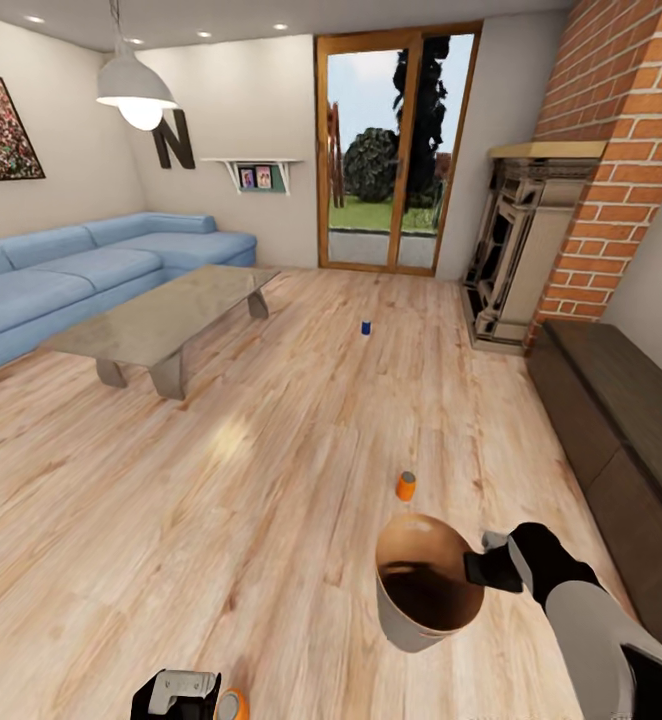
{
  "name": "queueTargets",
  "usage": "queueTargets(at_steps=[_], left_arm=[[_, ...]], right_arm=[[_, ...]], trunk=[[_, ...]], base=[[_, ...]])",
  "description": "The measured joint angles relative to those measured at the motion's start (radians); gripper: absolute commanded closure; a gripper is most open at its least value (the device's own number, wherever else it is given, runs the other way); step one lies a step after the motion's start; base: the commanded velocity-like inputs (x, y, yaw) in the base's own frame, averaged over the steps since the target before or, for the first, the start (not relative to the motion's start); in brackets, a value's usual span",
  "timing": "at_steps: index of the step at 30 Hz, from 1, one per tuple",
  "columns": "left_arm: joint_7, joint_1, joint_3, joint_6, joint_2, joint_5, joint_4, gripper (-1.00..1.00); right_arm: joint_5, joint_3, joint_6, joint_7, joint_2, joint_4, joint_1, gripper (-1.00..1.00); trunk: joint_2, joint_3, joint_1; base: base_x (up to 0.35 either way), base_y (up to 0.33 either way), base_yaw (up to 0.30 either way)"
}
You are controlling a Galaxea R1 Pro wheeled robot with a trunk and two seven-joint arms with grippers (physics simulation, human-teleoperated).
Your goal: Put the three can of soda from the living room inside the tash can in the kitchen.
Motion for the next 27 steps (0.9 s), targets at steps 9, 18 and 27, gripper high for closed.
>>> queueTargets(at_steps=[9,18,27], left_arm=[[-0.001,0.000,-0.001,0.002,0.000,0.000,0.000,-1.00],[-0.003,-0.004,-0.046,0.003,0.003,-0.001,0.022,-1.00],[-0.004,-0.017,-0.052,0.006,0.002,-0.002,0.053,-1.00]], right_arm=[[0.005,-0.060,0.033,0.000,-0.001,-0.002,0.000,1.00],[0.016,-0.090,0.033,0.008,-0.022,-0.003,0.000,1.00],[0.006,-0.113,0.034,0.010,-0.032,-0.002,-0.001,1.00]], trunk=[[0.000,-0.003,0.000],[0.000,-0.001,0.000],[0.000,0.006,0.000]], base=[[-0.117,0.053,-0.050],[-0.240,0.202,-0.142],[0.145,0.253,-0.228]])
